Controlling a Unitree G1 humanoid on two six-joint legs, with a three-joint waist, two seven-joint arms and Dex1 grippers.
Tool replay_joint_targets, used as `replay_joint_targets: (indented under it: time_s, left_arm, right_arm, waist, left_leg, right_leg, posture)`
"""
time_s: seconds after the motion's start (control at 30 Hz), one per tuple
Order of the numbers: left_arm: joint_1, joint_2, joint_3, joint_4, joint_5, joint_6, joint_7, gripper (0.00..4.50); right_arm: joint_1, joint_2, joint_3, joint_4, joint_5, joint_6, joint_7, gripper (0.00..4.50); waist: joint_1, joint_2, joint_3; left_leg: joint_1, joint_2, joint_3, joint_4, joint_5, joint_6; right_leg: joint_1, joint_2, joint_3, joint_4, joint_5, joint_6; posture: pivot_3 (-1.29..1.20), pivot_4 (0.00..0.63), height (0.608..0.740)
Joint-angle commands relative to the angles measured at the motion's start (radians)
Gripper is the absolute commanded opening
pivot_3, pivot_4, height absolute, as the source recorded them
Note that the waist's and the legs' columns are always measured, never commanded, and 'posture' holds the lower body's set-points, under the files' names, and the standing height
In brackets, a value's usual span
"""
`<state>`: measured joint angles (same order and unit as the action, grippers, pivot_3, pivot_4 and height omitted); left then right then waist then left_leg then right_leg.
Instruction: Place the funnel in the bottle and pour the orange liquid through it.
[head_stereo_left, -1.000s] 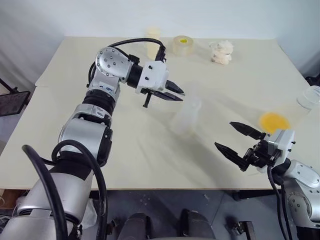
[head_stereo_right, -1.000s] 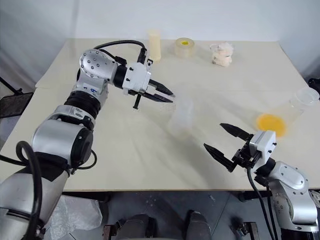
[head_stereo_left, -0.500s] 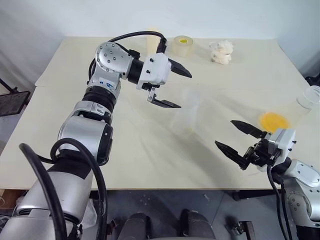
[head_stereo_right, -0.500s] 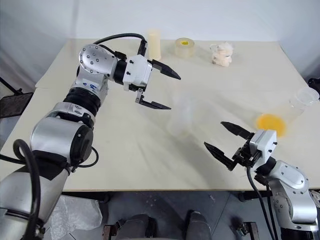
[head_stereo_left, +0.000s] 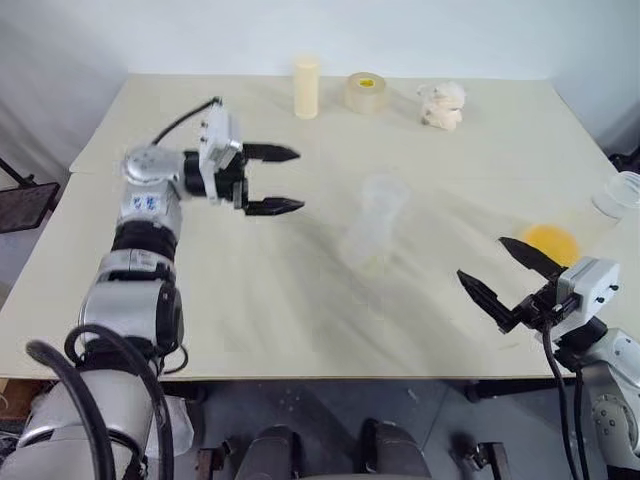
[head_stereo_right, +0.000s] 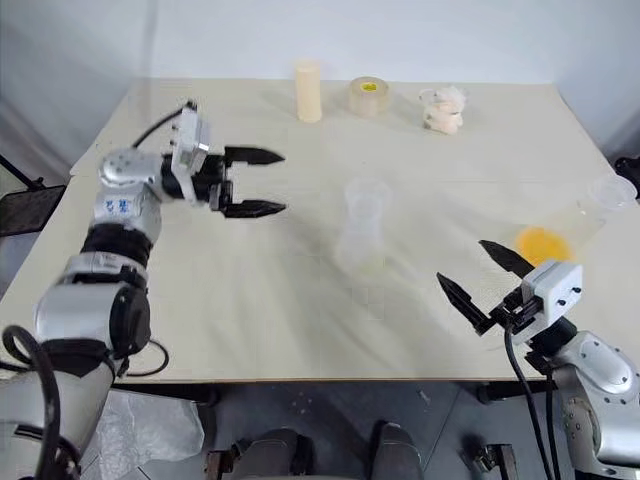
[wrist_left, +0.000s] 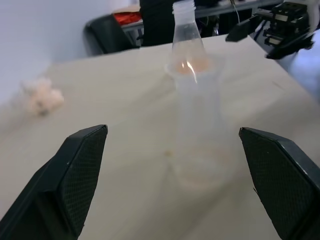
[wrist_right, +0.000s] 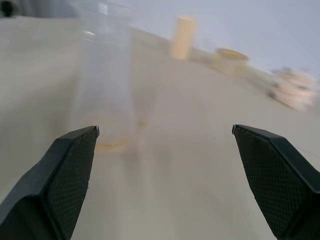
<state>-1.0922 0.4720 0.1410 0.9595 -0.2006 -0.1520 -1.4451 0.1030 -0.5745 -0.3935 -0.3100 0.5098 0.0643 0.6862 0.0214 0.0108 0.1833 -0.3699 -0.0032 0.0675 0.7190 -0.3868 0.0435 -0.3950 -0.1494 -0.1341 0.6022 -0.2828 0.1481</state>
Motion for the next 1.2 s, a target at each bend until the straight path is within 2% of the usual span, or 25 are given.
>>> replay_joint_targets:
  time_s: [0.03, 0.13, 0.3, 0.43, 0.63, 0.73, 1.2]
  left_arm:
    - [0.150, 0.002, 0.030, -0.223, -0.079, 0.075, 0.048, 4.48]
    - [0.333, -0.002, 0.024, -0.419, -0.140, 0.184, 0.067, 4.48]
    - [0.481, -0.004, 0.010, -0.587, -0.193, 0.248, 0.082, 4.48]
    - [0.518, -0.009, 0.009, -0.618, -0.225, 0.243, 0.071, 4.48]
    - [0.491, -0.031, 0.004, -0.553, -0.220, 0.175, 0.086, 4.48]
    - [0.494, -0.043, 0.000, -0.561, -0.230, 0.162, 0.083, 4.48]
    - [0.605, -0.037, 0.003, -0.722, -0.274, 0.196, 0.151, 4.48]
  right_arm:
    - [0.023, 0.016, -0.065, -0.041, -0.006, 0.023, -0.085, 4.50]
    - [0.066, 0.029, -0.097, -0.064, 0.004, 0.062, -0.132, 4.50]
    - [0.129, 0.045, -0.161, -0.097, 0.008, 0.081, -0.182, 4.50]
    - [0.173, 0.062, -0.237, -0.116, 0.053, 0.121, -0.226, 4.50]
    - [0.246, 0.094, -0.313, -0.145, 0.032, 0.136, -0.297, 4.50]
    - [0.207, 0.077, -0.324, -0.102, 0.022, 0.142, -0.326, 4.50]
    - [-0.175, -0.039, -0.300, 0.242, -0.005, 0.157, -0.374, 4.50]
  waist:
    - [0.000, 0.000, 0.000]
    - [0.002, 0.000, 0.000]
    - [0.007, 0.000, 0.000]
    - [0.005, 0.001, -0.001]
    - [0.004, 0.002, -0.001]
    - [0.002, 0.002, -0.001]
    - [0.002, 0.004, -0.002]
  left_leg:
    - [0.000, 0.000, -0.001, 0.000, 0.000, 0.000]
    - [0.000, 0.000, -0.002, 0.000, 0.000, 0.000]
    - [0.000, 0.000, -0.003, 0.003, 0.000, 0.000]
    - [0.002, 0.000, -0.002, 0.002, 0.000, 0.000]
    - [0.002, -0.001, -0.001, 0.001, 0.000, 0.000]
    - [0.002, -0.001, 0.001, 0.001, 0.000, 0.000]
    - [0.002, 0.000, 0.001, 0.001, 0.000, 0.000]
  right_leg:
    - [0.000, 0.000, 0.000, 0.000, 0.000, 0.000]
    - [0.000, 0.000, 0.001, 0.002, 0.000, 0.000]
    - [0.001, -0.001, 0.002, 0.002, 0.000, 0.000]
    - [0.002, 0.000, 0.003, 0.002, 0.000, 0.000]
    - [0.002, 0.000, 0.003, 0.002, 0.000, 0.000]
    - [0.002, 0.000, 0.004, 0.001, 0.000, 0.000]
    - [0.001, 0.000, 0.004, 0.001, 0.000, 0.000]
  posture:
    - [0.00, 0.150, 0.740]
    - [0.00, 0.150, 0.740]
    - [0.00, 0.150, 0.740]
    - [0.00, 0.150, 0.740]
    - [0.00, 0.150, 0.740]
    - [0.00, 0.150, 0.740]
    - [0.00, 0.150, 0.740]
